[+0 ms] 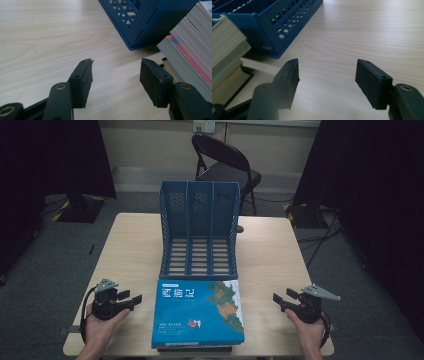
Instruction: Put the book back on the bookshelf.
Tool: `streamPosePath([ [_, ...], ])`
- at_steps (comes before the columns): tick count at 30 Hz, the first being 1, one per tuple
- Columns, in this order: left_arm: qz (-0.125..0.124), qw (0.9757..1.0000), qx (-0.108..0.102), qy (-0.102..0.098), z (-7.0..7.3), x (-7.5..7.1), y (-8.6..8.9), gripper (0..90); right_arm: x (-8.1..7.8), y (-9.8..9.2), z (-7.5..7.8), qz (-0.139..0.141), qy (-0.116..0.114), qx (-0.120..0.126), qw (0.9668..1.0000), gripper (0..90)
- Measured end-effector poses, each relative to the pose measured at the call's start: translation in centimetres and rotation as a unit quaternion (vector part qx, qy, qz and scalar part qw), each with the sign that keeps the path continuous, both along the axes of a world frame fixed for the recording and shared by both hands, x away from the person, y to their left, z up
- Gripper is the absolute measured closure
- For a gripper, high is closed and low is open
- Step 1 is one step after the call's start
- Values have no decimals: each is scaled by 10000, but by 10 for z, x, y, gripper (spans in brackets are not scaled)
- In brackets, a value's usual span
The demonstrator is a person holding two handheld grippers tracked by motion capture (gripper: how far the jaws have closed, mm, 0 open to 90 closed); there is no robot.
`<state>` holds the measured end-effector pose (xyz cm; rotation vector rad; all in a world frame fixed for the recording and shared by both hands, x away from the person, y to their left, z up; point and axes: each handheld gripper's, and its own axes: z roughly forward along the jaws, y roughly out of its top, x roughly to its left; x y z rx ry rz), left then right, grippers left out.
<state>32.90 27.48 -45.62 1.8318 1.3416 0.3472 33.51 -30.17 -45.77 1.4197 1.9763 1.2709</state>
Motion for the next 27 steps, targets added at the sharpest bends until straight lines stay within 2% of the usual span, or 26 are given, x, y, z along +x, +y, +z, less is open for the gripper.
streamPosePath([
  [2,-29,10000,-60,-8,1,0,-1,436,-1,3,2,20,37,8,10000,391],
  [5,-68,10000,51,-17,3,0,-4,438,-1,5,2,121,63,94,9999,404],
  [6,-77,9998,160,18,4,1,-6,448,0,7,1,150,133,82,9998,412],
  [7,-77,9998,160,18,4,1,-6,440,0,7,1,150,133,82,9998,412],
  [8,-71,9997,212,109,4,2,-8,440,1,8,1,267,202,77,9994,445],
  [9,-162,9997,16,166,4,2,-10,428,2,12,2,421,250,85,9988,450],
  [10,-199,9997,54,165,5,2,-10,427,2,14,3,465,259,42,9986,453],
  [12,-240,9996,96,100,8,-1,-12,428,1,19,6,556,296,35,9980,460],
  [13,-278,9996,41,76,9,-2,-12,427,1,23,8,605,344,-9,9976,463],
  [14,-322,9995,6,45,11,-4,-12,424,0,26,10,592,299,-112,9977,464],
  [15,-322,9995,6,45,11,-4,-12,421,-1,28,11,664,306,-68,9973,471],
  [17,-334,9993,-122,-77,18,-6,-13,414,0,34,15,872,315,20,9957,486],
  [20,-390,9991,-36,-180,25,-10,-15,411,0,46,24,1104,257,138,9935,481],
  [21,-470,9986,5,-256,27,-10,-16,415,-1,49,27,1145,216,122,9931,477],
  [22,-713,9969,-114,-322,29,-9,-18,438,0,53,30,1220,186,177,9922,478],
  [23,-892,9953,-106,-356,31,-8,-21,473,1,57,34,1303,140,173,9912,480],
  [25,-803,9958,98,-439,33,-6,-28,477,4,66,40,1468,38,116,9891,489],
  [26,-881,9953,-23,-396,34,-5,-30,479,5,70,42,1511,-8,159,9884,492],
  [27,-881,9953,-23,-396,34,-5,-30,479,5,70,42,1511,-8,159,9884,492],
])
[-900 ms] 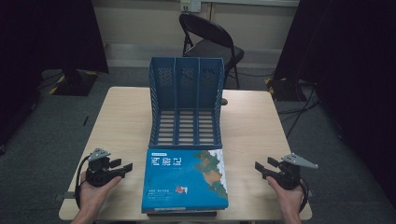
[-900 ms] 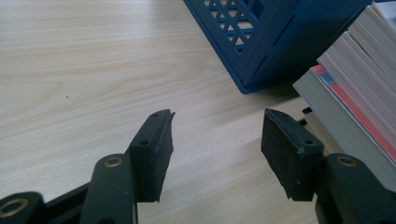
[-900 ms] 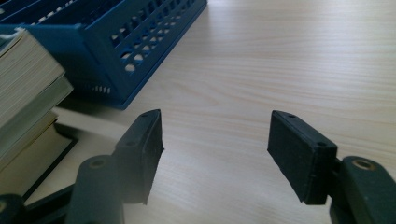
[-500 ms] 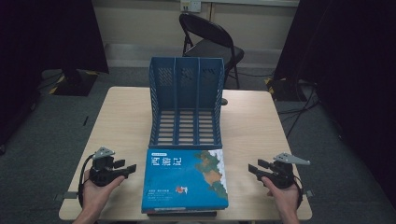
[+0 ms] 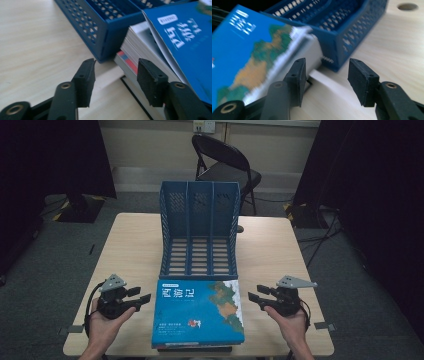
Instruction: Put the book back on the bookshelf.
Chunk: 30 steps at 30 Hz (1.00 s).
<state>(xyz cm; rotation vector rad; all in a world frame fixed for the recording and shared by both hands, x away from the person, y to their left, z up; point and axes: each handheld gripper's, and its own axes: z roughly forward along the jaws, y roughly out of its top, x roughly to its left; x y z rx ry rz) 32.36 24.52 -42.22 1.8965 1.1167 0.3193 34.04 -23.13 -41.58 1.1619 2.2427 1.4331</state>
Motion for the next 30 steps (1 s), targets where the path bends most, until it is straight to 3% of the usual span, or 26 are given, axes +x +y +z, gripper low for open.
streamPosePath([
  [3,-68,9999,-145,-17,5,-1,-6,485,5,15,10,240,-138,79,9996,523],
  [8,-59,9999,-90,-136,21,2,-13,503,15,33,26,411,-355,94,9985,569],
  [10,10,9999,-18,-157,26,4,-14,494,19,41,29,501,-354,42,9981,584],
  [12,45,9996,-179,-199,29,7,-16,494,24,48,27,548,-318,-34,9980,596],
  [14,34,9997,-193,-157,29,8,-17,489,26,50,25,543,-293,-27,9981,596],
  [16,-14,9997,-147,-195,27,9,-20,520,31,53,20,543,-253,-29,9982,601],
  [19,-163,9998,-92,-82,20,8,-25,581,35,57,13,543,-223,-164,9981,599],
  [21,-192,9998,-1,-113,17,7,-28,598,36,56,11,565,-171,-103,9982,587],
  [23,-217,9996,-132,-85,13,6,-31,611,36,57,10,558,-184,-169,9981,581],
  [28,-268,9995,-140,-106,11,5,-34,609,37,55,3,574,-99,-114,9982,571],
  [30,-234,9993,-298,-40,8,5,-31,613,37,55,3,577,-95,-97,9982,571],
])
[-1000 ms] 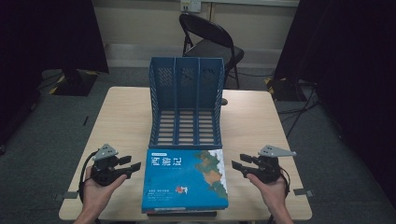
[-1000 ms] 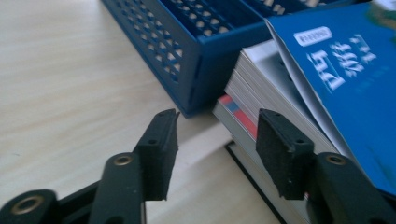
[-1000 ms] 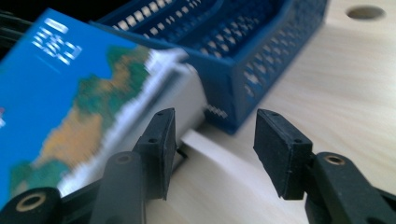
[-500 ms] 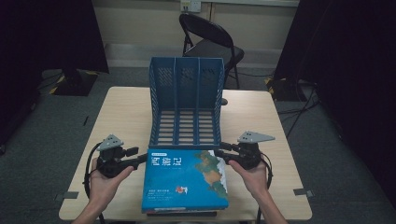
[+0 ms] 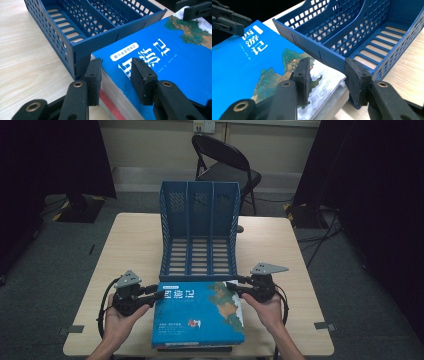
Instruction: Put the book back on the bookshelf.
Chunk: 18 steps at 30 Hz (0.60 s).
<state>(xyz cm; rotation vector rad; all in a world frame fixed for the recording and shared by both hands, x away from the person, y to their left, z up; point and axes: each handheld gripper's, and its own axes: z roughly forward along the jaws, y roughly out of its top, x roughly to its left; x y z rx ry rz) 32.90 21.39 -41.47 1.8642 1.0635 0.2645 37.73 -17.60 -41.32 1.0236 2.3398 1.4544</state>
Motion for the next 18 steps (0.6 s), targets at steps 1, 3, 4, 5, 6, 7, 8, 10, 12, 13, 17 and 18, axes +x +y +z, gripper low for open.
streamPosePath([
  [1,-37,10000,-22,3,0,0,1,615,0,1,-1,-24,-26,-38,10000,562],
  [3,-50,10000,-32,-2,-1,-1,1,615,1,2,-2,-26,-13,-23,10000,551],
  [4,-50,10000,-32,-2,-1,-1,1,615,1,2,-2,-10,-15,-19,10000,545],
  [5,-65,9999,-105,-1,-2,-2,2,614,2,2,-3,-5,3,-17,10000,529],
  [6,-59,9999,-127,-3,-3,-2,2,613,2,2,-4,5,36,-32,10000,518],
  [7,-60,9998,-174,53,-3,-2,3,613,3,2,-5,36,68,-10,10000,521],
  [8,-59,9997,-229,103,-4,-1,4,613,3,2,-6,46,94,33,9999,522],
  [10,-69,9995,-288,94,-5,-1,5,613,2,4,-6,9,63,1,10000,530],
  [12,-81,9994,-324,83,-6,-1,6,613,1,4,-5,27,38,-35,10000,547],
  [13,-79,9993,-342,86,-7,0,6,613,1,4,-5,34,40,-36,10000,557],
  [17,-62,9994,-333,60,-7,0,4,613,-1,4,-4,42,-8,-60,10000,601],
  [18,-62,9994,-333,60,-7,0,4,613,-2,5,-4,37,-15,-85,10000,601],
])
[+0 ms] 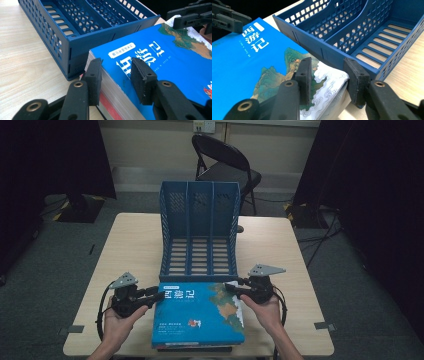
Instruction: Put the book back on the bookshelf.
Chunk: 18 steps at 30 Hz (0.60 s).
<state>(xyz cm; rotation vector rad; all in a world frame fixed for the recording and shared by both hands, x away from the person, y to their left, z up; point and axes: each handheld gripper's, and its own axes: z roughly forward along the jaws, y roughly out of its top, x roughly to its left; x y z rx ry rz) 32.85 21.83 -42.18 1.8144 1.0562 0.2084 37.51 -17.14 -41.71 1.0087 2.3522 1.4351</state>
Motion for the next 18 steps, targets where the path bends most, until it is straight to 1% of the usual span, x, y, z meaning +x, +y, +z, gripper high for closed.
streamPosePath([
  [2,-11,10000,-36,22,0,1,0,613,-2,0,0,0,-10,-25,10000,601],
  [5,10,10000,-49,-3,-1,3,-3,613,-7,-2,0,33,-40,-74,10000,601],
  [6,7,10000,-14,-5,-1,4,-4,613,-8,-4,0,60,-24,-71,10000,602],
  [7,6,10000,-38,17,0,5,-5,612,-10,-5,0,61,-14,-57,10000,603],
  [10,-2,10000,-19,25,0,7,-7,612,-16,-8,0,65,-19,-73,10000,604],
  [11,26,10000,18,2,0,7,-9,613,-18,-9,0,63,-6,-71,10000,603],
  [13,53,9998,132,-103,2,4,-12,615,-24,-10,0,39,-23,-73,10000,596],
  [15,51,9998,163,-98,3,2,-13,618,-28,-11,1,-1,-21,-76,10000,577],
  [16,27,9999,155,-56,3,0,-12,617,-28,-10,1,-1,-42,-101,9999,561],
  [18,-71,9999,134,-25,3,-6,-9,617,-27,-8,4,5,-59,-157,9999,541],
])
